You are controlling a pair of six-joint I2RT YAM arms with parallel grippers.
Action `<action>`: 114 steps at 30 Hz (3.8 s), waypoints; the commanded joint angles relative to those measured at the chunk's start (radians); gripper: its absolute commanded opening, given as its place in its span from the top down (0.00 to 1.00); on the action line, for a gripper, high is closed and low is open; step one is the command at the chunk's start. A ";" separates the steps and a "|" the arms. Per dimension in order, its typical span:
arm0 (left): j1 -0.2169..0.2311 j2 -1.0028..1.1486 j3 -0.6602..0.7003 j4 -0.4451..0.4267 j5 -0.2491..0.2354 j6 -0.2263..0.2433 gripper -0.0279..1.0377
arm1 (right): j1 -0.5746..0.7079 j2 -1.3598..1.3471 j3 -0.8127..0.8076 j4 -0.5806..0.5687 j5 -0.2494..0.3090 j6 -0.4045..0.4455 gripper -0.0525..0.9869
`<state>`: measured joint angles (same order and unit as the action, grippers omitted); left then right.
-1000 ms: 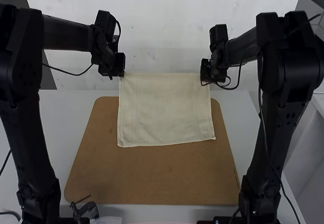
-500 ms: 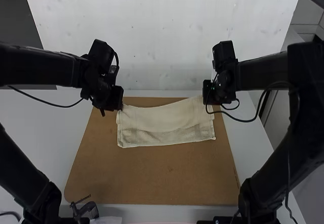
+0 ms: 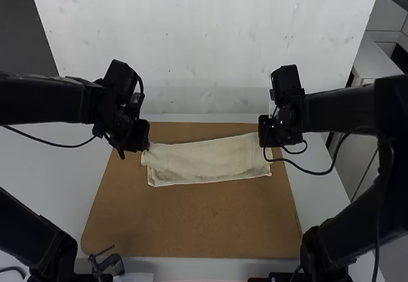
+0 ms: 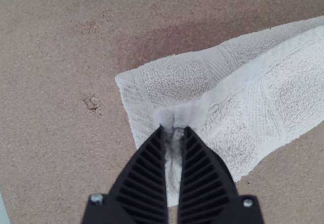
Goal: Fold the towel.
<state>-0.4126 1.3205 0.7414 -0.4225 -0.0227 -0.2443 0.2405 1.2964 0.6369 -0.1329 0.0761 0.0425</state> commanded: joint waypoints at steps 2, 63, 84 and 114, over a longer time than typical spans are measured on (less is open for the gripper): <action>0.003 0.085 0.004 0.001 0.003 0.008 0.96 | -0.018 0.086 0.032 0.027 0.005 -0.007 0.94; 0.345 -0.049 0.055 0.169 0.159 0.037 0.03 | -0.135 0.506 0.216 -0.068 -0.150 0.120 0.94; 0.354 -0.086 0.024 0.172 0.168 0.037 0.03 | -0.500 0.385 0.428 -0.294 -0.148 -0.121 0.94; 0.393 -0.089 -0.027 0.199 0.182 0.056 0.03 | 0.459 0.552 0.607 -0.396 0.051 0.275 0.94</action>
<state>-0.0296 1.2407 0.7250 -0.2340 0.1356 -0.2054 0.6872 1.8496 1.2442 -0.5293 0.1062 0.2955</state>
